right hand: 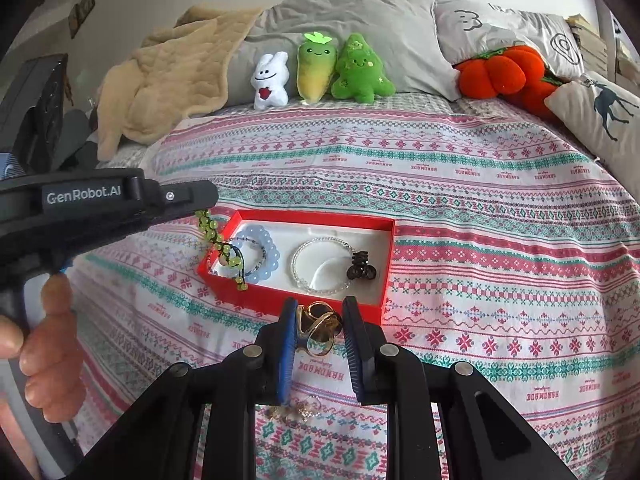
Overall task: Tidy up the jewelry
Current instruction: 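Carry the green necklace to the red box with the left tool while the right tool holds the gold ring, then release the green necklace into the box with the left tool while the right tool drops the gold ring there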
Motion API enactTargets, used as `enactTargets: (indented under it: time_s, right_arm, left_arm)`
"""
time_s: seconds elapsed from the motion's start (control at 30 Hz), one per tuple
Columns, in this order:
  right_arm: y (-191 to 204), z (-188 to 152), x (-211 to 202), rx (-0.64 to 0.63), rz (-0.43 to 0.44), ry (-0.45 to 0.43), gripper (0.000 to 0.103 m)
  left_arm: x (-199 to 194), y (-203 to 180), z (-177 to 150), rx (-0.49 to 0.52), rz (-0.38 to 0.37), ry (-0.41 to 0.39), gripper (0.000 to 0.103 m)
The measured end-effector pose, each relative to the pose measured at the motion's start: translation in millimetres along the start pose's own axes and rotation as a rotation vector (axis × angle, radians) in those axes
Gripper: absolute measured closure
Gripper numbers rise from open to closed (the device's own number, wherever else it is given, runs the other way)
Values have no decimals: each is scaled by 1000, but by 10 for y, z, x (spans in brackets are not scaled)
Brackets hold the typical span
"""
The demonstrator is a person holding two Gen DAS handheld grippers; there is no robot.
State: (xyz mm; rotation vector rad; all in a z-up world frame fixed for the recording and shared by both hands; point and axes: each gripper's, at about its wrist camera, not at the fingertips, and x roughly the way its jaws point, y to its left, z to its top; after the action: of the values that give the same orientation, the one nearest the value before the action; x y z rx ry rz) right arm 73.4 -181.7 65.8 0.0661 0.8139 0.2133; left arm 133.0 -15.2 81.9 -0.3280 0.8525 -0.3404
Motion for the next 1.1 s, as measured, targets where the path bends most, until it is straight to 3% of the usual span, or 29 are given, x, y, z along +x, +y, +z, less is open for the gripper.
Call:
enactTargets:
  time_s: [0.53, 0.83, 0.93, 1.0, 1.1]
  right_arm:
    - [-221, 73, 132, 93, 48, 20, 81]
    - [-346, 191, 293, 205, 200, 30, 81]
    - [-432, 214, 413, 272, 250, 50, 81]
    - [-485, 232, 492, 308, 274, 54, 81]
    - [-513, 242, 578, 323, 276, 58, 80]
  left_arm:
    - [276, 197, 27, -42, 3, 40, 91]
    - [359, 315, 20, -59, -22, 87, 91]
    - [352, 372, 25, -76, -14, 93, 85]
    - [332, 424, 30, -100, -24, 94, 74]
    - [297, 449, 26, -111, -32, 92, 73]
